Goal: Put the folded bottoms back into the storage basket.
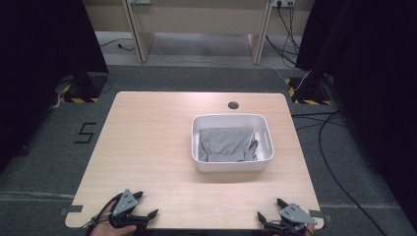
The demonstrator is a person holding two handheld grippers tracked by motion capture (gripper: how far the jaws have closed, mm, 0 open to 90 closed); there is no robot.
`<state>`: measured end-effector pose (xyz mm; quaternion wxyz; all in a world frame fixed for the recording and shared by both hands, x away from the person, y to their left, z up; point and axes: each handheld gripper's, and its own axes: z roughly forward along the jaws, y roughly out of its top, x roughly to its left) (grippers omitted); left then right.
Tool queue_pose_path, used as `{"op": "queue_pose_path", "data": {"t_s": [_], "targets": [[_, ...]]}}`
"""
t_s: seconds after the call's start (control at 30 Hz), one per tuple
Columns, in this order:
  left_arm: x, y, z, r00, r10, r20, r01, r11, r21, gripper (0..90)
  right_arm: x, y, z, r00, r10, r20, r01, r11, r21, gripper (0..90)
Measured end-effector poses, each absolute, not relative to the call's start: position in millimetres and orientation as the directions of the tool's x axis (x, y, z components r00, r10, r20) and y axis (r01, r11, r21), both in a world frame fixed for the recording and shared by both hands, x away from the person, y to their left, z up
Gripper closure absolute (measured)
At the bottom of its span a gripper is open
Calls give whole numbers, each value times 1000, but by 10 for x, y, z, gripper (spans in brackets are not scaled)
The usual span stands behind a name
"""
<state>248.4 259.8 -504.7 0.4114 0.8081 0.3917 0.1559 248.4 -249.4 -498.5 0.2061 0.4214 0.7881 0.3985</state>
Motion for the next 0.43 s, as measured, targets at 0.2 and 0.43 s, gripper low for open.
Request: {"op": "queue_pose_path", "data": {"t_s": [0.2, 0.43], "targets": [[2484, 2599, -5048, 645, 761, -70, 504, -355, 788, 138, 2482, -2494, -4994, -562, 827, 13, 494, 323, 807, 143], [2483, 2600, -5051, 646, 760, -73, 503, -352, 789, 138, 2482, -2499, -5000, -568, 823, 10, 486, 325, 811, 143]]}}
